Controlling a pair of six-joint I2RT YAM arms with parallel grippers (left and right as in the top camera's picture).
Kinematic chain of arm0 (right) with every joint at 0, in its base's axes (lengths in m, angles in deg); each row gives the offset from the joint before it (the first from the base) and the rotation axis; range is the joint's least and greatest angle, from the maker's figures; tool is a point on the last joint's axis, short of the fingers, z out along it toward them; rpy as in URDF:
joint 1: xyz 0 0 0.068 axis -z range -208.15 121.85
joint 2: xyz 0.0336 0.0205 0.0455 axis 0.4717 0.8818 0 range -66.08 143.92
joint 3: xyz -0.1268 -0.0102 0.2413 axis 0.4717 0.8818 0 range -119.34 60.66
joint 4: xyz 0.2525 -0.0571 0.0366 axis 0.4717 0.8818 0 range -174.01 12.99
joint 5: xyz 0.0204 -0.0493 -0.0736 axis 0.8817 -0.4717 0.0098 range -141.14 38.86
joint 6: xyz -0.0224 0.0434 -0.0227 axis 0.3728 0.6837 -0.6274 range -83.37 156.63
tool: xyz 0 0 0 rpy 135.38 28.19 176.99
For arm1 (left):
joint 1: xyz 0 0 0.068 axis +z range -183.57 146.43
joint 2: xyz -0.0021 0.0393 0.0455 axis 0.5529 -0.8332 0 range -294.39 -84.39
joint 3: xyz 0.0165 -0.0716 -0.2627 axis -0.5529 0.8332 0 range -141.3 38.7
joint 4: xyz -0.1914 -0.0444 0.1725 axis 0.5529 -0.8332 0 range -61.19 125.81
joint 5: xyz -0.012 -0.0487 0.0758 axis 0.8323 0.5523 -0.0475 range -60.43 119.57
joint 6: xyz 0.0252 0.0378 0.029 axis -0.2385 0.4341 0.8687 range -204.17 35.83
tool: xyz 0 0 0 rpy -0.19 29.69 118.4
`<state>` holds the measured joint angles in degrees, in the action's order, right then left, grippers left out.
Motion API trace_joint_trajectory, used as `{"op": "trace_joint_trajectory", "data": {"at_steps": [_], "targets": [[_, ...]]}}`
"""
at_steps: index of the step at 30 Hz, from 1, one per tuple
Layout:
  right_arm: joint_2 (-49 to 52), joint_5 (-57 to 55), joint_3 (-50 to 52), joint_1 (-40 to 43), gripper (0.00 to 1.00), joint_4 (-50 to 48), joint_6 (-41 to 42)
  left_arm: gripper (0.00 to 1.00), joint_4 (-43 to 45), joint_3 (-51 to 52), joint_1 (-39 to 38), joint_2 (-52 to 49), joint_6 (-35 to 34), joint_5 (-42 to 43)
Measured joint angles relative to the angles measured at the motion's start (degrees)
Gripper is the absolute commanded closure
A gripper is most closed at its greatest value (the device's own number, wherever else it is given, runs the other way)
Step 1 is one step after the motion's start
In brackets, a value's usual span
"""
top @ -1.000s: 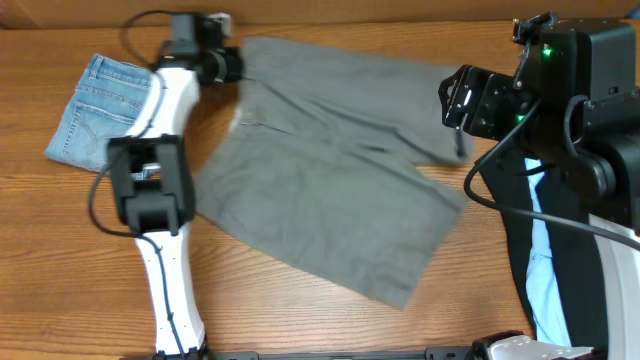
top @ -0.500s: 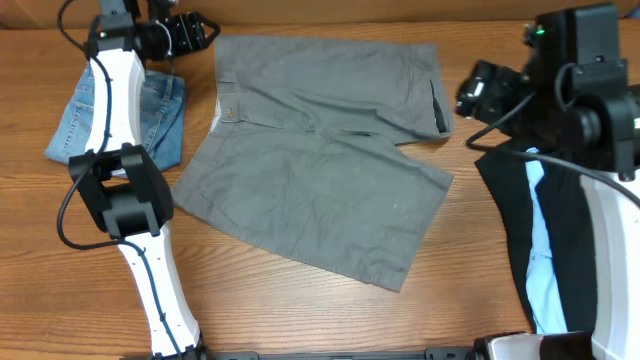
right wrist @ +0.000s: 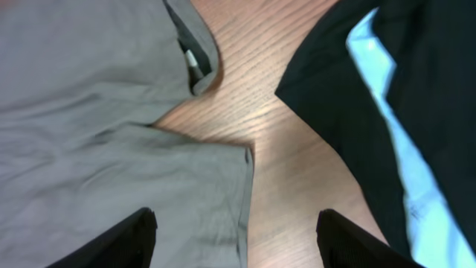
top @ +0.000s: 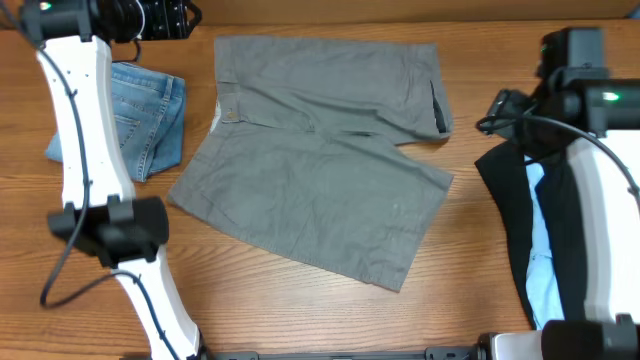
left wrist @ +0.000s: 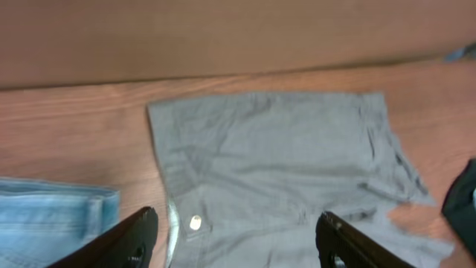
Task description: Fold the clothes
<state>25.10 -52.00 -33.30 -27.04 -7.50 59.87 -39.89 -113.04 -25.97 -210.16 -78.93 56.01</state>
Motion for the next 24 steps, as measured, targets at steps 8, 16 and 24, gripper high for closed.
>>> {"op": "trace_joint_trajectory", "data": {"at_steps": [8, 16, 24], "targets": [[5.7, 6.3, 18.8, 0.0, 0.40, -19.4, -3.3, 0.23, -11.0, -0.9, -6.3, 9.7, 3.9, -12.0], [11.7, 10.5, 28.9, 0.0, 0.61, -33.6, -5.7, 0.21, -21.0, -0.9, -7.6, 12.4, 2.6, -18.1], [13.1, 7.2, 31.4, 0.0, 0.87, -38.2, -5.0, 0.16, -21.0, -0.7, -7.6, 14.9, 1.1, -18.9]]}}
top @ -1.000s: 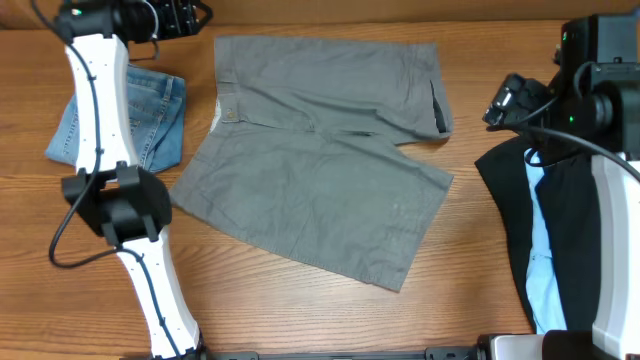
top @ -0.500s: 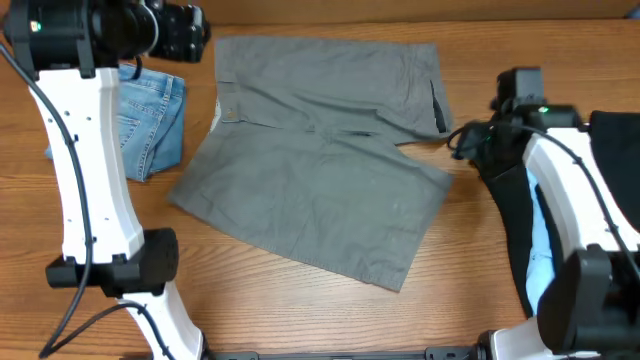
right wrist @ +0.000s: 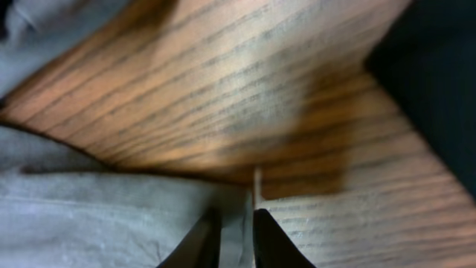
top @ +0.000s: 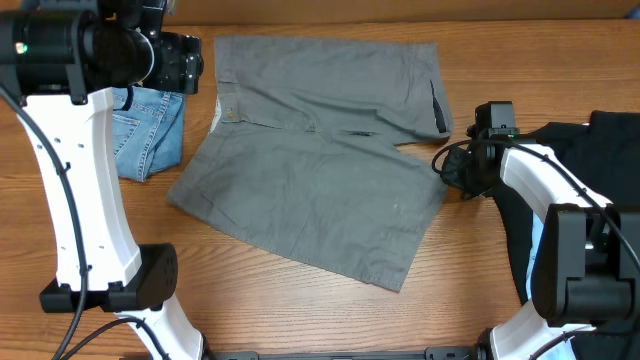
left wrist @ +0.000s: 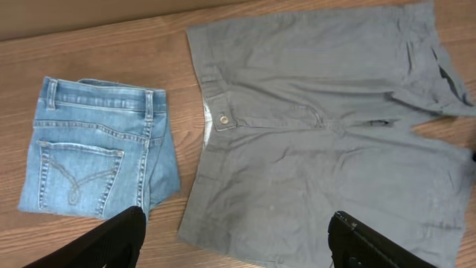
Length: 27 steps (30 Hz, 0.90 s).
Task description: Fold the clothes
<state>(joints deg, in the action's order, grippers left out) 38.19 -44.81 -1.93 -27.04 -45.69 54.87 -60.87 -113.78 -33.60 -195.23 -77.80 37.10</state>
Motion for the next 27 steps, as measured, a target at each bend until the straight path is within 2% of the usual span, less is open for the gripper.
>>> {"op": "trace_joint_trajectory", "data": {"at_steps": [2, 3, 4, 6, 8, 12, 18, 24, 27], "targets": [[0.0, -2.2, 0.0, 0.2, 0.84, -0.3, 1.2, 0.15, 0.0, 0.0, 0.0, 0.9, -0.1, -0.1], [0.0, -3.5, 0.0, 0.6, 0.75, -0.8, 2.0, 0.14, 0.0, 0.1, 0.0, 1.6, -0.2, -0.1], [0.0, -4.0, 0.0, 0.9, 0.59, -1.3, 2.5, 0.13, 0.0, 0.2, 0.0, 2.4, -0.2, -0.1], [0.0, -4.6, -0.1, 2.3, 0.38, -1.8, 2.8, 0.10, 0.0, 0.3, 0.0, 4.1, -0.2, -0.2], [0.0, -4.2, -0.5, 3.5, 0.30, -1.2, 2.1, 0.09, 0.0, 0.5, 0.0, 6.0, -0.4, -0.2], [0.0, 0.5, -4.6, 5.4, 0.30, -0.4, 0.5, 0.08, 0.0, 1.8, 0.0, 10.1, -0.4, -0.3], [-0.1, 11.1, -11.4, 5.2, 0.46, -7.6, -3.1, 0.07, 0.0, 4.1, 0.0, 12.4, -0.4, -0.3], [0.1, 14.9, -11.8, 3.9, 0.46, -15.0, -4.1, 0.06, 0.0, 9.0, 0.0, 12.4, -0.4, -0.3], [2.3, 15.8, -12.0, 3.1, 0.42, -18.0, -4.4, 0.06, 0.0, 12.1, 0.0, 12.3, -0.4, -0.3]]}}
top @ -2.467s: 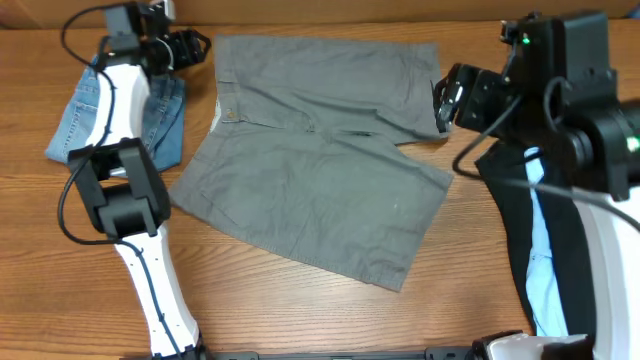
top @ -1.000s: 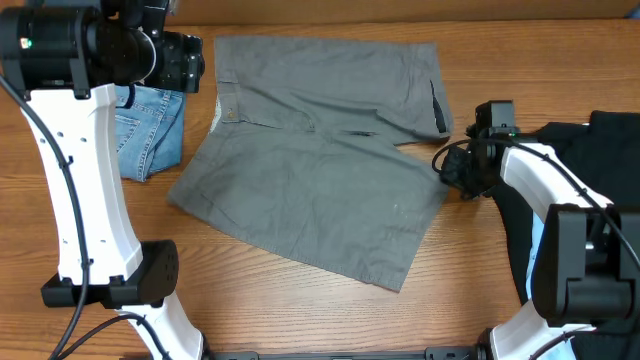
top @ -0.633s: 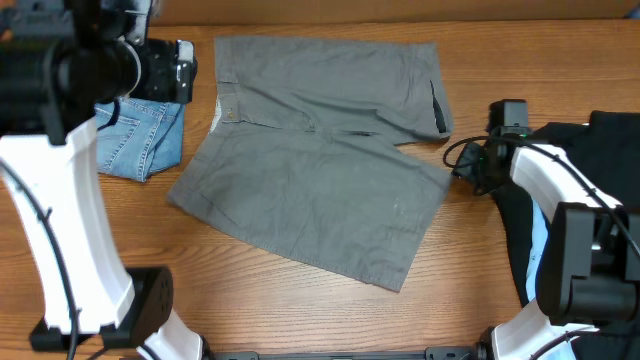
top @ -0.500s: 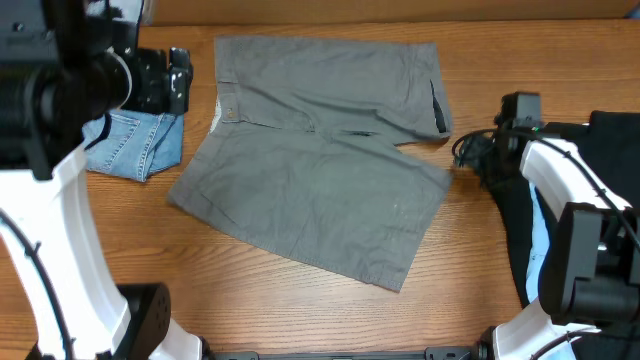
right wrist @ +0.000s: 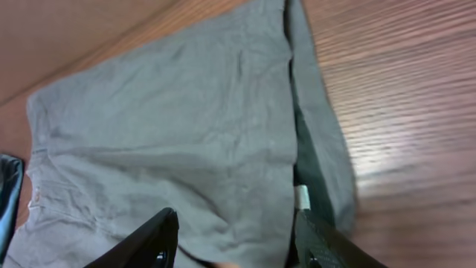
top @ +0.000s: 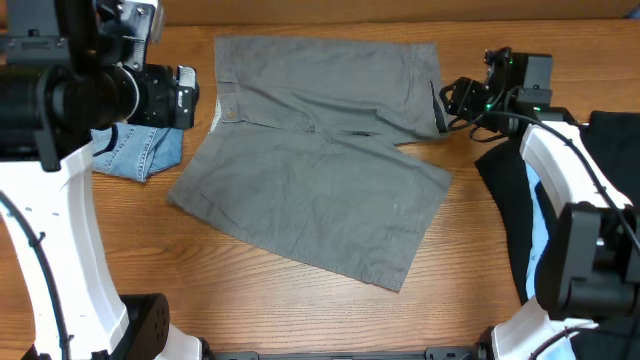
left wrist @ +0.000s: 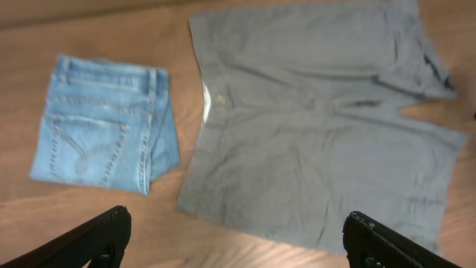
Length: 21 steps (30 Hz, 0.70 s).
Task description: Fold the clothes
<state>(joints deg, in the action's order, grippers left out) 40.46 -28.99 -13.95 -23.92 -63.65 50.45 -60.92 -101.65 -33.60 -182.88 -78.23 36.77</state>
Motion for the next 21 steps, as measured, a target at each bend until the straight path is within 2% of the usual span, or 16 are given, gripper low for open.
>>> {"op": "trace_joint_trajectory", "data": {"at_steps": [4, 7, 8, 9, 10, 11, 13, 21], "targets": [[5.0, 0.4, 0.0, -1.0, 0.42, -1.3, -0.2, 0.06, 0.0, 3.2, 0.0, -0.2, 0.0, 0.0], [9.2, 0.4, 0.0, -2.1, 0.52, -1.0, -0.3, 0.06, 0.3, 4.9, 0.0, -0.4, 0.0, 0.0], [9.9, 0.6, 0.0, -2.4, 0.57, -1.1, -0.3, 0.06, 0.5, 5.0, 0.0, -0.4, 0.0, 0.0], [10.3, 0.6, 0.0, -2.6, 0.73, -1.0, -0.3, 0.06, 0.8, 5.3, 0.0, -0.4, 0.0, 0.0], [10.6, 0.8, 0.0, -3.1, 0.84, -0.9, -0.3, 0.06, 1.2, 5.7, 0.0, -0.4, 0.0, 0.0], [10.6, 1.0, 0.0, -3.3, 0.90, -1.2, -0.4, 0.06, 1.2, 5.8, 0.0, -0.4, 0.0, 0.0], [10.6, 1.3, 0.0, -3.5, 0.96, -1.6, -0.5, 0.05, 1.8, 6.0, 0.0, -0.4, 0.0, 0.0], [10.6, 3.4, -4.4, 0.3, 0.96, -1.4, 0.8, 0.05, 2.5, 6.0, 0.0, -0.4, 0.0, 0.0]]}}
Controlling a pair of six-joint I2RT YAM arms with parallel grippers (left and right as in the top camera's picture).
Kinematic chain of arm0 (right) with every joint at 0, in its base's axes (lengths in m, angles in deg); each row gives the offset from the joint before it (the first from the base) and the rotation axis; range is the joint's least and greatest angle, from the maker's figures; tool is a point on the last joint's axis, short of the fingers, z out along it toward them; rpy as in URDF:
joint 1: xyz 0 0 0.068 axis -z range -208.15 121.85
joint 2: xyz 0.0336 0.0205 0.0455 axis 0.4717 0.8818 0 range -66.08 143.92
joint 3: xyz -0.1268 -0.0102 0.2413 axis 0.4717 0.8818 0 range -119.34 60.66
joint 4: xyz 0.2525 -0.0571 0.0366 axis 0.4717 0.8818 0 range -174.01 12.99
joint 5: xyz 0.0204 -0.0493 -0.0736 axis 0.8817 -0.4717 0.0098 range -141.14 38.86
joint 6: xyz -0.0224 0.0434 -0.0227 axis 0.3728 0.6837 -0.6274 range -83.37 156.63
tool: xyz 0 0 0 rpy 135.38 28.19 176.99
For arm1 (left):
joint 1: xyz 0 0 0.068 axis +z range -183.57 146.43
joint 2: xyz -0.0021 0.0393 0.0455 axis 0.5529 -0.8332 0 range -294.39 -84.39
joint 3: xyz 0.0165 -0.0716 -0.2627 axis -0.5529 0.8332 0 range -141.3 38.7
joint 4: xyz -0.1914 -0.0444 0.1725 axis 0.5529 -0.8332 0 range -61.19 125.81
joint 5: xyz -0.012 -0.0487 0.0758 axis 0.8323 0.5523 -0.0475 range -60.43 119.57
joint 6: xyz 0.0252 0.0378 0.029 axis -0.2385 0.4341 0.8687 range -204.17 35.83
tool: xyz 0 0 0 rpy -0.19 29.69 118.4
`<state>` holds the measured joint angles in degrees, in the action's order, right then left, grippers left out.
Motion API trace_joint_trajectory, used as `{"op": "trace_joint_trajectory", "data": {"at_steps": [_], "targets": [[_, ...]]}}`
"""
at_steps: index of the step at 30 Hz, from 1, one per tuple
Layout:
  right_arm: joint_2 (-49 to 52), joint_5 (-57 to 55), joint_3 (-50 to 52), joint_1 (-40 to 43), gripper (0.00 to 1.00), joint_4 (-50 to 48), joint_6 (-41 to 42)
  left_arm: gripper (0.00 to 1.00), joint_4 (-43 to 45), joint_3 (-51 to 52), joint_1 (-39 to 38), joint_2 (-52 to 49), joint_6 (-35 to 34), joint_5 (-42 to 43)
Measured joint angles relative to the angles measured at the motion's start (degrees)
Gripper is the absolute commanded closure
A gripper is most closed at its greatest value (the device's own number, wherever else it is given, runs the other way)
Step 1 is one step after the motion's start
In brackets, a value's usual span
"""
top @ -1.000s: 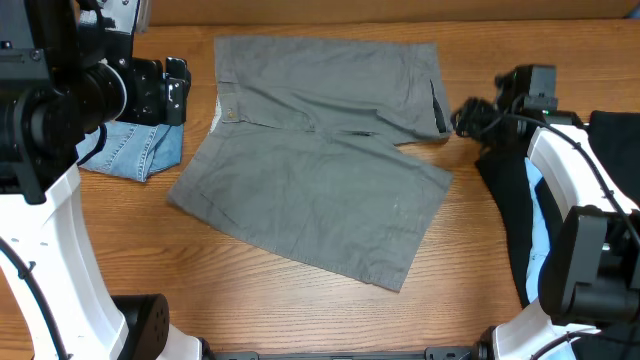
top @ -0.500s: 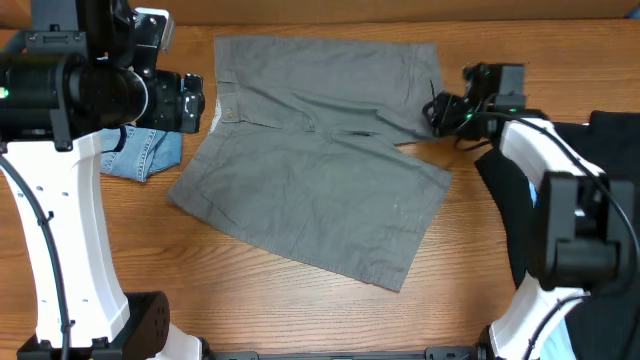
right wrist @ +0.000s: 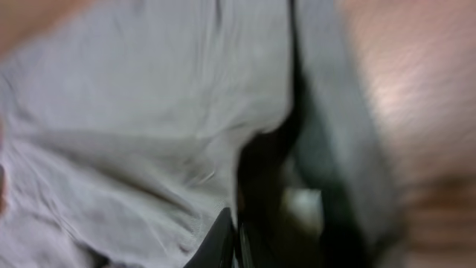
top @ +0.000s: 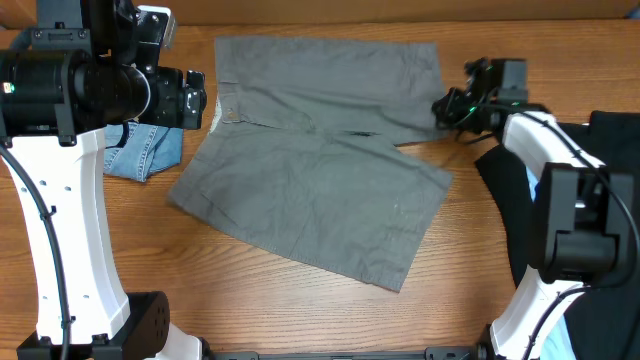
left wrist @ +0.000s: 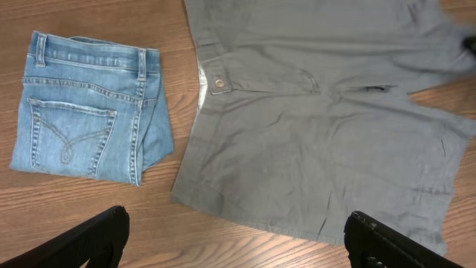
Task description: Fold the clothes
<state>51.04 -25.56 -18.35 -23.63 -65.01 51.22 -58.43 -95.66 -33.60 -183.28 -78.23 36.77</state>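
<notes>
Grey shorts (top: 320,170) lie spread flat mid-table, waistband to the left and both legs pointing right. My right gripper (top: 447,104) is down at the hem of the far leg. In the blurred right wrist view its fingers (right wrist: 225,237) are pressed together on that hem's folded edge (right wrist: 320,149). My left gripper (left wrist: 236,217) hangs high above the table, wide open and holding nothing. Under it are the shorts (left wrist: 320,134) and the folded jeans (left wrist: 89,138).
Folded blue jeans (top: 145,150) lie left of the shorts. A black garment with a light blue lining (top: 560,210) is heaped at the right edge. Bare wooden tabletop (top: 250,300) runs along the front. The left arm's white links (top: 70,230) stand over the left side.
My right gripper was open a little above the far leg's hem. It is now down on that hem with its fingers shut. The left gripper stays high and open. The shorts lie as before.
Both grippers first hung open and raised, the right one over the gap between shorts and black garment. Then the right one was low at the near leg's right corner, fingers almost shut. Later it was open by the far leg's hem, and now shut on it.
</notes>
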Motion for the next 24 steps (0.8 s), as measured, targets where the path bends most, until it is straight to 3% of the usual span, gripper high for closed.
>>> {"op": "trace_joint_trajectory", "data": {"at_steps": [2, 3, 5, 6, 12, 15, 19, 20, 21, 24], "targets": [[0.0, 0.4, -2.0, 1.6, 0.96, -0.1, 0.2, 0.05, 0.0, 0.0, 0.0, 0.0, 0.0, 0.0], [0.0, 0.5, -3.0, 2.4, 0.83, -0.4, 0.2, 0.05, 0.0, 0.0, 0.0, 0.0, 0.0, 0.0], [0.0, 0.6, -4.1, 3.6, 0.09, -1.3, 0.6, 0.04, 0.0, 0.0, 0.0, 0.0, 0.0, 0.0], [0.0, 0.5, -4.3, 4.0, 0.01, -1.5, 0.5, 0.04, 0.2, 0.0, 0.0, 0.0, 0.0, 0.0], [0.0, 0.3, -4.4, 4.8, 0.01, 1.8, 0.4, 0.03, 0.5, 0.0, 0.0, 0.0, 0.0, 0.0], [0.0, -0.6, -4.4, 4.7, 0.06, 2.4, 0.4, 0.02, 0.6, 0.0, 0.0, 0.0, 0.0, 0.0], [0.0, -2.5, -4.4, 5.0, 0.36, 6.9, 0.5, 0.06, -0.9, 0.1, 0.0, 0.0, 0.0, -0.2], [0.0, -3.1, -4.4, 5.0, 0.59, 8.3, 0.5, 0.05, -1.7, 0.1, 0.0, 0.0, 0.0, -0.5], [0.0, -3.6, -4.4, 5.1, 0.67, 9.5, 0.5, 0.05, -2.3, 0.4, 0.0, 0.0, -0.1, -0.7], [0.0, -5.0, -4.5, 5.4, 0.70, 11.8, 0.2, 0.07, -2.0, 2.4, 0.0, 0.0, -1.0, -1.3]]}}
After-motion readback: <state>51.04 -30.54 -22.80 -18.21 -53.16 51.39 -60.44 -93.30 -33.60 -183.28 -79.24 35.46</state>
